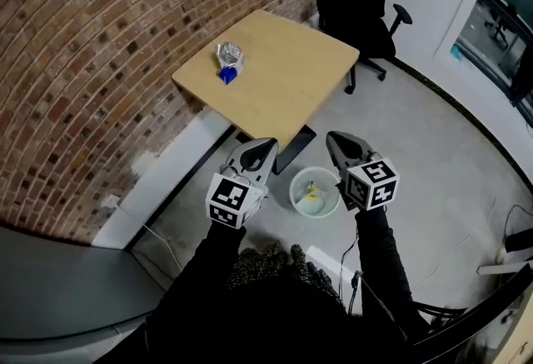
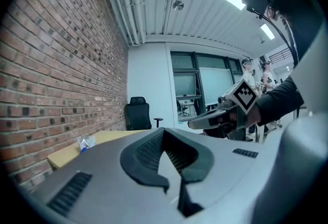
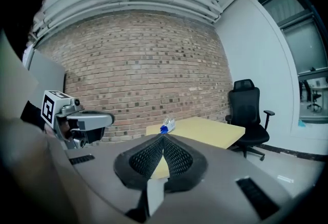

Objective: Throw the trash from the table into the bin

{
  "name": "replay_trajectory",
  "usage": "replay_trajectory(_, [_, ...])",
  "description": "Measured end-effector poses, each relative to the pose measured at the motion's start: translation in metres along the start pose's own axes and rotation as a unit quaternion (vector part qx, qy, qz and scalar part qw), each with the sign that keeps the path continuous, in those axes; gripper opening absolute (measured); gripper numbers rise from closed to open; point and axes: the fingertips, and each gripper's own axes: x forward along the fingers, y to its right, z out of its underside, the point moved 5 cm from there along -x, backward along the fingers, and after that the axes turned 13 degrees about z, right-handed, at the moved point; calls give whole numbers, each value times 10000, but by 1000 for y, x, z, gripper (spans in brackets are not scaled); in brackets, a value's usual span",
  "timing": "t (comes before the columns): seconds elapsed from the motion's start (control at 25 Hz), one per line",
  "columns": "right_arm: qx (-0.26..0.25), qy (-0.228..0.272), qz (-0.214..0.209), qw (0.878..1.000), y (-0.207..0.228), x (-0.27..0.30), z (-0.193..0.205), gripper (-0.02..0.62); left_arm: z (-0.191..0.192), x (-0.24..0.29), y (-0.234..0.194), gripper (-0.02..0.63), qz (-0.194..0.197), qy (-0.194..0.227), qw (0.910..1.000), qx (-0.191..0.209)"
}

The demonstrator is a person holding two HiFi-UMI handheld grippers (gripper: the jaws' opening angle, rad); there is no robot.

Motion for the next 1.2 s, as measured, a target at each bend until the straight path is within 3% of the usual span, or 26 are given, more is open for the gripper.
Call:
replay_trajectory(0.44, [-354, -12, -553, 9978, -64, 75, -27, 12, 9, -54, -65, 8, -736, 171, 9970, -159])
replay_trajectory(0.96, [-208, -152, -198, 9995, -119, 233, -51, 12, 27, -80, -237, 8, -538, 244, 9979, -275])
replay_trajectory(1.2, [-178, -222, 106, 9995, -141, 284, -57, 13, 36, -86, -288, 8, -309, 232, 9988, -317])
